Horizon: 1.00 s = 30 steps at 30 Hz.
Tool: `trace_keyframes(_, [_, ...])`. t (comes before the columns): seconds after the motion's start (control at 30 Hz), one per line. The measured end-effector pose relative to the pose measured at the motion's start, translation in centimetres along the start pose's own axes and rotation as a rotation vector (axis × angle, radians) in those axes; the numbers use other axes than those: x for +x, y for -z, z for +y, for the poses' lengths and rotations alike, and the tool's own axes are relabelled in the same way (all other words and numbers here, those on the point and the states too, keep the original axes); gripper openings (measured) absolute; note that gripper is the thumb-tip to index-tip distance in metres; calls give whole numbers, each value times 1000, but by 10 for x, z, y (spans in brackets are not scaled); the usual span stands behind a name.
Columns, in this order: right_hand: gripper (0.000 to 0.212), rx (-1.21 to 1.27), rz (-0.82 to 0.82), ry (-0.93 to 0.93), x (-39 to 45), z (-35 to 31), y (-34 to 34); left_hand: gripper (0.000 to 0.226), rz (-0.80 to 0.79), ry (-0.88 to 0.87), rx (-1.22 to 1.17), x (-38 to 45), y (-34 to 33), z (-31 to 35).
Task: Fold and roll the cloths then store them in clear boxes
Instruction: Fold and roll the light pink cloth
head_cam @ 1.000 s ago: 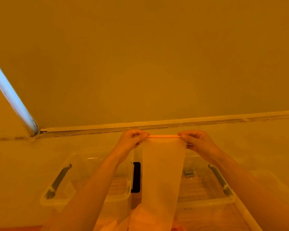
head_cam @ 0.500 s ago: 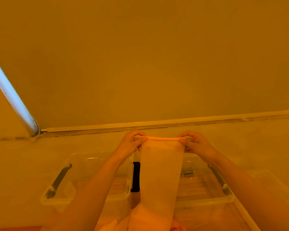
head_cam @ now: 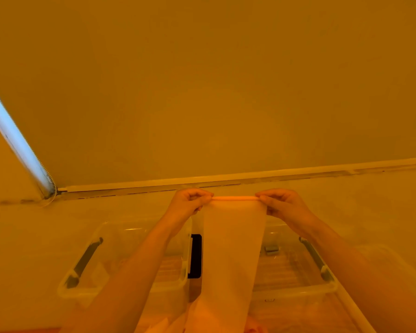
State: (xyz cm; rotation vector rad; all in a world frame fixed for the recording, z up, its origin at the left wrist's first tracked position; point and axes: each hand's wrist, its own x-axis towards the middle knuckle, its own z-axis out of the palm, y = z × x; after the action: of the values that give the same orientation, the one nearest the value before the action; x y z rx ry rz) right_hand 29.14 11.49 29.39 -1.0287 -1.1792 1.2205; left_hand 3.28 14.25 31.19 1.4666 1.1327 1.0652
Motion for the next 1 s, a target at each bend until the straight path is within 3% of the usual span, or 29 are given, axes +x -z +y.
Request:
trace_keyframes(0.17, [26,-39,1,1,4,7,4,19,15,-13,110,1,1,0])
trace_keyframes(0.33, [14,-83,-30,-10,4,8,3,9,7,-14,191,4,0,-2])
trace_keyframes(0.53, [14,-110,-45,2,7,10,1,8,-28,5,145,3,1,-4])
trace_keyframes(0.9, [20,18,-24,-11,4,0,-3,34,-28,14,-156,4,2,-6])
trace_keyframes(1.0, [14,-4,-5,-7,4,1,-3,19,-23,10,-70,3,2,-4])
